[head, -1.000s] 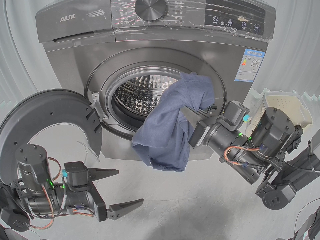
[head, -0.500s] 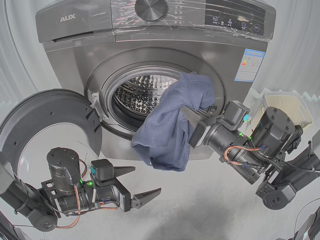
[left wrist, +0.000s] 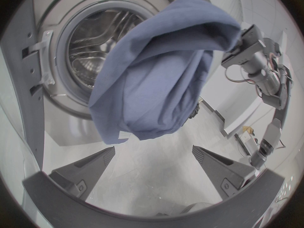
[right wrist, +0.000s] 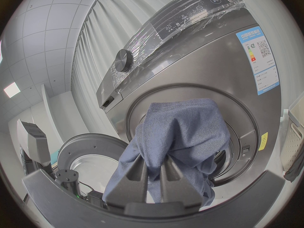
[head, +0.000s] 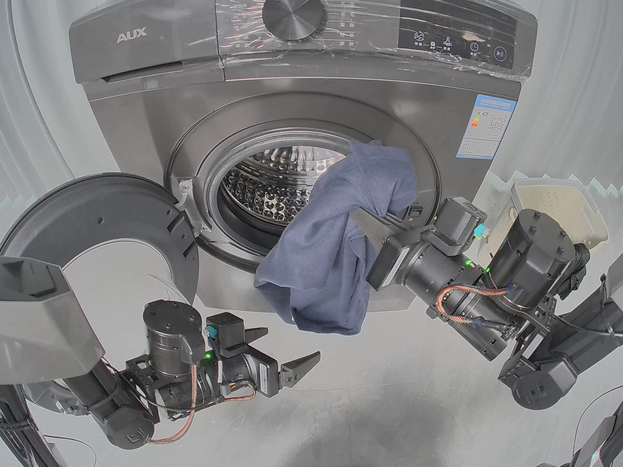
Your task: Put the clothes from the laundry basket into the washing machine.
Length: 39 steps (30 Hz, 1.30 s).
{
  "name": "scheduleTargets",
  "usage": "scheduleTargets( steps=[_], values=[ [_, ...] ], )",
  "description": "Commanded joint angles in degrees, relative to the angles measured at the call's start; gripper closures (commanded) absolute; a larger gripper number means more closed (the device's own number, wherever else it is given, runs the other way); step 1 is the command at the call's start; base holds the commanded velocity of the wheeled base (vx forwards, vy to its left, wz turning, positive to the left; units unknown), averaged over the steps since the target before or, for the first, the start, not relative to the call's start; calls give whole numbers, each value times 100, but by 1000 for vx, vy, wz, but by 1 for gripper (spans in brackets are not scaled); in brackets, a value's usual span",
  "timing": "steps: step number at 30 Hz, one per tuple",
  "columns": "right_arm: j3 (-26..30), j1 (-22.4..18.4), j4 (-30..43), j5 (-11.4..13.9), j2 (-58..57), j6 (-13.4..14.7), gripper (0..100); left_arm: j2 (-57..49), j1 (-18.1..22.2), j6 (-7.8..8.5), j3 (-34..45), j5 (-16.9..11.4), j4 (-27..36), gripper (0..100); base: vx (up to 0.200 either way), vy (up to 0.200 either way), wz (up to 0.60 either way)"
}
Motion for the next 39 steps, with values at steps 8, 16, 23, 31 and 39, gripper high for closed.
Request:
scheduleTargets(
  steps=[8,16,23,31,39],
  values=[
    [-27,50,-4,1,45,-5,100,503,-8,-687,-250,280,51,0,0,0,0],
    [-18,67,-4,1,45,-5,100,873,-78,-968,-628,289,-2,0,0,0,0],
    [17,76,-4,1,18,-5,100,1338,-61,-968,-1006,509,-415,0,0,0,0],
    [34,111,-4,1,9,-5,100,1470,-8,-968,-1155,676,-696,0,0,0,0],
    [43,120,-4,1,9,4,100,1514,-17,-968,-1252,816,-916,100,0,0,0]
  ],
)
